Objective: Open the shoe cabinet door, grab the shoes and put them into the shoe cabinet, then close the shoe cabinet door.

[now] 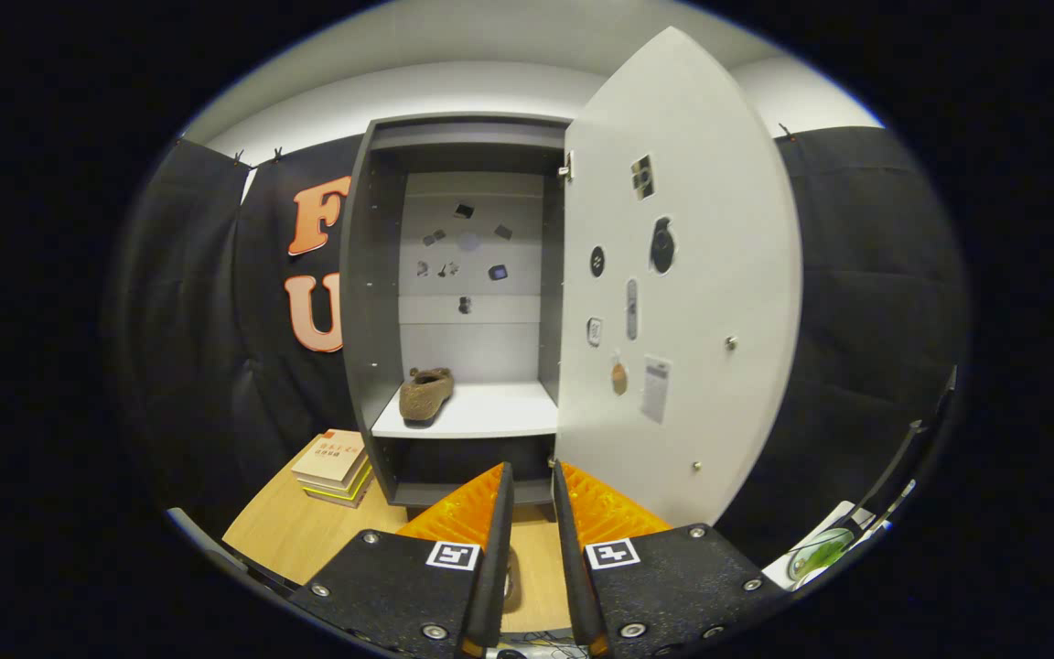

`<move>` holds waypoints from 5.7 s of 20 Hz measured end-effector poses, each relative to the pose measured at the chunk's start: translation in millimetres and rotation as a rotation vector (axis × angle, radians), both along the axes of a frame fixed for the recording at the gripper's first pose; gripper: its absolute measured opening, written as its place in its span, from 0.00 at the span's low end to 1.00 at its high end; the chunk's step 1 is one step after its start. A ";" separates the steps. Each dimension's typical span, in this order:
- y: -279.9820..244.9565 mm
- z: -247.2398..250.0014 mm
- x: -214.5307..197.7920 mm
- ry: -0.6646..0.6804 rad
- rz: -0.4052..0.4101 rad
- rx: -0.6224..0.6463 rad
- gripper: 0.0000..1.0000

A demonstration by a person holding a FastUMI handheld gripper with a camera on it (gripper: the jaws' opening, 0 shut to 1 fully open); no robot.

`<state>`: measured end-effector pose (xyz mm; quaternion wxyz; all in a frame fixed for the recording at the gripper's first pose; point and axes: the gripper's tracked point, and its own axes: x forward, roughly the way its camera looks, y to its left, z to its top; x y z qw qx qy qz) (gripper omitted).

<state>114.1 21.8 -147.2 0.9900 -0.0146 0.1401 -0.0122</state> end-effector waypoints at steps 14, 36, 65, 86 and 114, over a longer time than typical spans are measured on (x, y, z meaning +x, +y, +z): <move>54.1 -223.3 64.5 0.430 0.225 0.131 0.45; 83.6 -441.5 60.0 0.756 0.443 -0.008 0.16; 100.5 -130.7 143.4 0.294 0.174 0.022 0.03; 101.9 -108.9 372.2 0.251 0.250 0.115 0.03; 129.3 -66.9 328.3 0.126 0.250 0.062 0.78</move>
